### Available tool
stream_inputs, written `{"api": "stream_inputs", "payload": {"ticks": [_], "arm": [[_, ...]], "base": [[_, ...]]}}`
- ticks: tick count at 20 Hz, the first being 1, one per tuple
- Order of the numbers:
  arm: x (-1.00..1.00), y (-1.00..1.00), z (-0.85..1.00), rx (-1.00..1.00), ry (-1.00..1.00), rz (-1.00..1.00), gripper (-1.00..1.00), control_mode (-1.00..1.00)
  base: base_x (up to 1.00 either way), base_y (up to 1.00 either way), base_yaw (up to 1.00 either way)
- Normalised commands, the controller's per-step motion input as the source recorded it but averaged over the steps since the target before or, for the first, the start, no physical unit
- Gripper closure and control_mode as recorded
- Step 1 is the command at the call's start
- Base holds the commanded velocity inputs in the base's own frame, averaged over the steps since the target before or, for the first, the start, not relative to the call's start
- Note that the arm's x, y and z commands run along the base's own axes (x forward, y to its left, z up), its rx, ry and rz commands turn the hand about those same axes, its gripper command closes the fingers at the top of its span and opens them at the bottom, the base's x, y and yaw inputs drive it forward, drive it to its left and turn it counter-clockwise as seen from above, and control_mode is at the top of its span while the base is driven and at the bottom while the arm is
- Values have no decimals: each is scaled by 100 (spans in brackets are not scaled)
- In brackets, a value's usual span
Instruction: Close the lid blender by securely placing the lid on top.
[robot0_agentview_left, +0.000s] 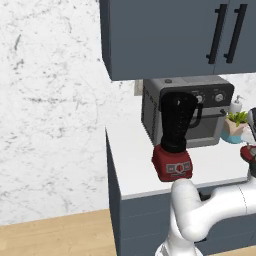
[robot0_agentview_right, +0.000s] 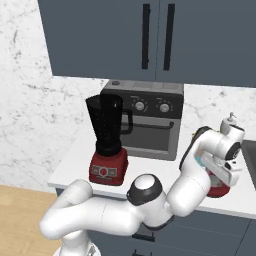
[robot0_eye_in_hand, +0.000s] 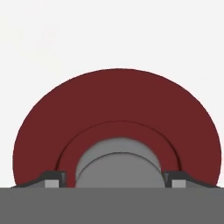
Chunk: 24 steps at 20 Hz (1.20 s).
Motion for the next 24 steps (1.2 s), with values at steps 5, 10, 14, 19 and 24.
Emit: {"api": "stream_inputs", "payload": {"ticks": [5, 10, 14, 19, 24], "arm": [[-17, 20, -68, 0, 0, 0, 100, -100], [-27, 1, -26, 1, -2, 0, 100, -100], [-49, 0, 21, 2, -9, 0, 100, -100], [-50, 0, 86, 0, -19, 0, 100, -100], [-48, 5, 100, 0, -25, 0, 100, -100]], "base": [[0, 0, 0], [0, 0, 0], [0, 0, 0], [0, 0, 0], [0, 0, 0]]}}
